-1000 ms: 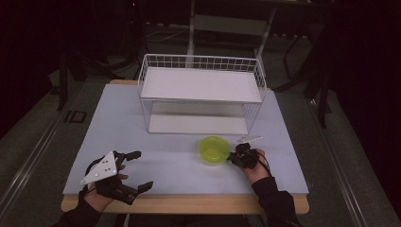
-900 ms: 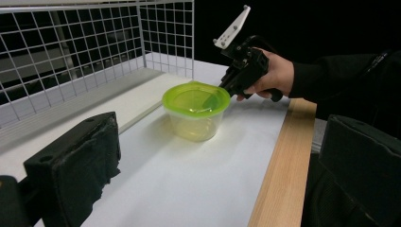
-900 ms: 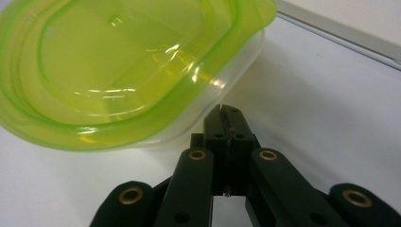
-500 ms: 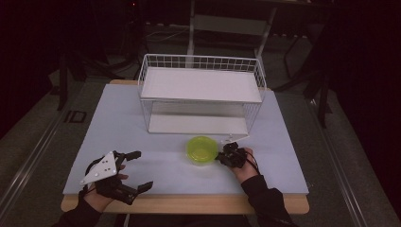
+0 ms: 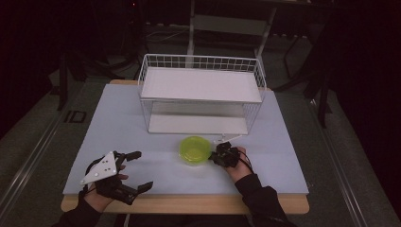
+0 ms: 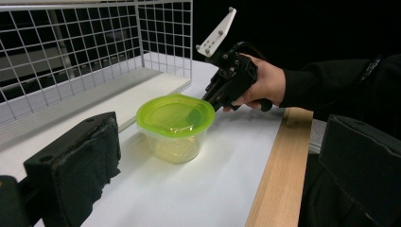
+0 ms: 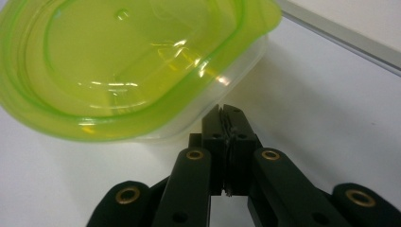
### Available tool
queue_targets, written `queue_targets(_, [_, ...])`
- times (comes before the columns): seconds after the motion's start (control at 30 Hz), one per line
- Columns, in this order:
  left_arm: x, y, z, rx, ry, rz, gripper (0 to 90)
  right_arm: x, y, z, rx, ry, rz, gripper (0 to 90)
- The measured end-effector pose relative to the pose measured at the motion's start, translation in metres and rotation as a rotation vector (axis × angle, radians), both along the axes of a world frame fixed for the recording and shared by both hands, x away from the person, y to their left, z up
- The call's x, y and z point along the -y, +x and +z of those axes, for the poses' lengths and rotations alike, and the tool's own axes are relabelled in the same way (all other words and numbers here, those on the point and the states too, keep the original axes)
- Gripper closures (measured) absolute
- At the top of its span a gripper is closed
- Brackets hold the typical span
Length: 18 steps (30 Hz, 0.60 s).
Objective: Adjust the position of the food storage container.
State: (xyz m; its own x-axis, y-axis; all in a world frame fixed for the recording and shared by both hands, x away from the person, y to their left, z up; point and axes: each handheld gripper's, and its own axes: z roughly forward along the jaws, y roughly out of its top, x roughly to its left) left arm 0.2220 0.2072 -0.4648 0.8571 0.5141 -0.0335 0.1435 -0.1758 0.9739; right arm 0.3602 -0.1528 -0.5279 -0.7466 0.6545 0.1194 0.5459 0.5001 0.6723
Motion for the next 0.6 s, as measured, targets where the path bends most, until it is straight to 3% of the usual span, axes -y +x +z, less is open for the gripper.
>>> queue_targets(0.17, [0.000, 0.000, 0.000, 0.000, -0.003, -0.004, 0.4, 0.008, -0.002, 0.007, 0.020, -0.015, -0.018, 85.9])
queue_targets(0.33, [0.000, 0.001, -0.001, 0.003, -0.015, 0.004, 0.3, 0.023, -0.005, 0.024, 0.058, 0.034, -0.046, 81.9])
queue_targets(0.4, [0.000, 0.002, -0.002, -0.005, -0.015, 0.009, 0.4, 0.027, -0.009, 0.030, 0.081, 0.026, -0.047, 78.2])
queue_targets(0.6, [0.003, 0.004, 0.000, -0.061, -0.016, 0.013, 0.4, 0.034, -0.023, 0.046, 0.125, 0.054, -0.036, 54.6])
